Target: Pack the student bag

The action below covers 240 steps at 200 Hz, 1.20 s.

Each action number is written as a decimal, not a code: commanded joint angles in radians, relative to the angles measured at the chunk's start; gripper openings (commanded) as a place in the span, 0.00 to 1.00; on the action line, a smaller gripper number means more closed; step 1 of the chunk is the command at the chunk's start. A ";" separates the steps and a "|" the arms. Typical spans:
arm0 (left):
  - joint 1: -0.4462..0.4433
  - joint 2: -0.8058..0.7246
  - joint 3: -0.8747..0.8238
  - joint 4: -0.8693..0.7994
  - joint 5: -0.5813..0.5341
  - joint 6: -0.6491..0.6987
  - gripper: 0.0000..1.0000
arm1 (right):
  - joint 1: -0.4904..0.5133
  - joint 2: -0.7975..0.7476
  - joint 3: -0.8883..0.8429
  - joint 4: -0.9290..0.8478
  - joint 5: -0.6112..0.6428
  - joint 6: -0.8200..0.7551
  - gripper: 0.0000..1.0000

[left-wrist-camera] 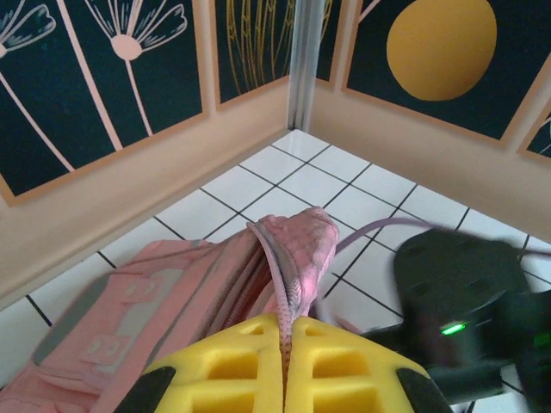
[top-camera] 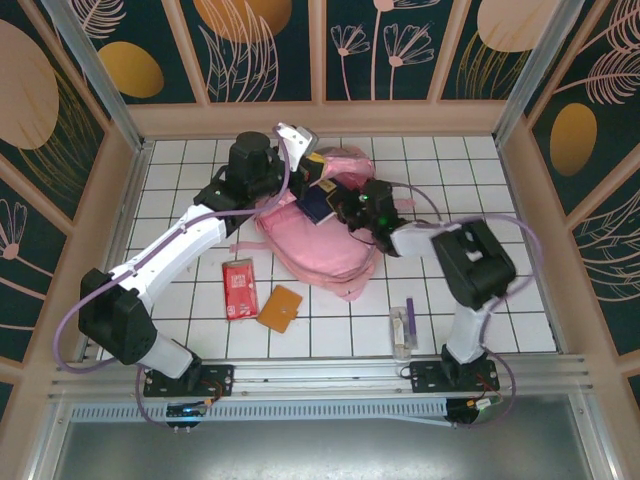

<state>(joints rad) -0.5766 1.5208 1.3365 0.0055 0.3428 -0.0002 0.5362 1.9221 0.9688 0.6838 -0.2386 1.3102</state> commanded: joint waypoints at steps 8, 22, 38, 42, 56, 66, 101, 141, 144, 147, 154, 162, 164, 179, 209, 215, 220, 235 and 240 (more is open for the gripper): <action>-0.009 -0.001 0.026 0.177 0.073 -0.033 0.00 | 0.033 0.129 0.117 0.225 0.153 0.079 0.30; -0.008 0.010 0.025 0.178 0.065 -0.042 0.00 | 0.025 0.138 0.100 0.238 0.150 0.083 0.37; -0.007 0.026 0.023 0.182 0.052 -0.053 0.00 | 0.017 0.101 0.041 0.268 0.105 0.093 0.45; -0.008 0.031 0.024 0.182 0.048 -0.052 0.00 | 0.016 0.081 0.023 0.259 0.091 0.093 0.46; -0.007 0.046 0.024 0.180 0.036 -0.035 0.00 | -0.027 -0.014 -0.052 0.186 0.033 0.080 0.52; -0.006 0.060 0.026 0.169 0.014 -0.012 0.00 | -0.050 -0.092 -0.100 0.067 -0.009 0.046 0.58; -0.005 0.113 0.022 0.108 -0.030 0.030 0.00 | -0.157 -0.394 -0.287 -0.271 -0.134 -0.128 0.70; -0.004 0.153 -0.006 0.090 0.096 -0.028 0.11 | -0.209 -0.660 -0.296 -0.715 -0.125 -0.452 0.71; -0.005 0.154 -0.003 0.078 0.106 -0.030 0.16 | -0.209 -0.681 -0.293 -0.740 -0.120 -0.475 0.71; -0.005 0.154 -0.002 0.067 0.117 -0.032 0.22 | -0.211 -0.696 -0.291 -0.765 -0.115 -0.495 0.70; -0.004 0.149 -0.002 0.041 0.134 -0.039 0.34 | -0.213 -0.725 -0.279 -0.820 -0.096 -0.536 0.70; -0.005 0.136 -0.004 0.006 0.123 -0.055 0.43 | -0.213 -0.750 -0.264 -0.885 -0.065 -0.589 0.69; -0.004 0.132 -0.005 -0.003 0.116 -0.060 0.44 | -0.213 -0.756 -0.260 -0.899 -0.058 -0.602 0.69; 0.009 0.083 -0.017 -0.062 0.079 -0.108 0.50 | -0.207 -0.780 -0.236 -0.963 -0.048 -0.708 0.67; 0.094 -0.002 -0.084 -0.198 -0.189 -0.330 0.81 | -0.109 -0.723 -0.175 -0.980 -0.058 -0.843 0.66; 0.125 -0.003 -0.099 -0.237 -0.221 -0.375 0.82 | -0.087 -0.689 -0.159 -0.973 -0.072 -0.852 0.66; 0.153 0.000 -0.111 -0.263 -0.237 -0.408 0.82 | -0.070 -0.657 -0.144 -0.971 -0.076 -0.854 0.66; 0.241 0.037 -0.147 -0.327 -0.223 -0.500 0.82 | -0.020 -0.561 -0.097 -0.949 -0.068 -0.850 0.66; 0.270 0.055 -0.159 -0.335 -0.206 -0.527 0.82 | -0.007 -0.530 -0.083 -0.940 -0.056 -0.844 0.66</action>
<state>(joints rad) -0.4255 1.5272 1.2423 -0.1677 0.2146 -0.3107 0.4683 1.2648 0.8131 -0.2432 -0.3099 0.5426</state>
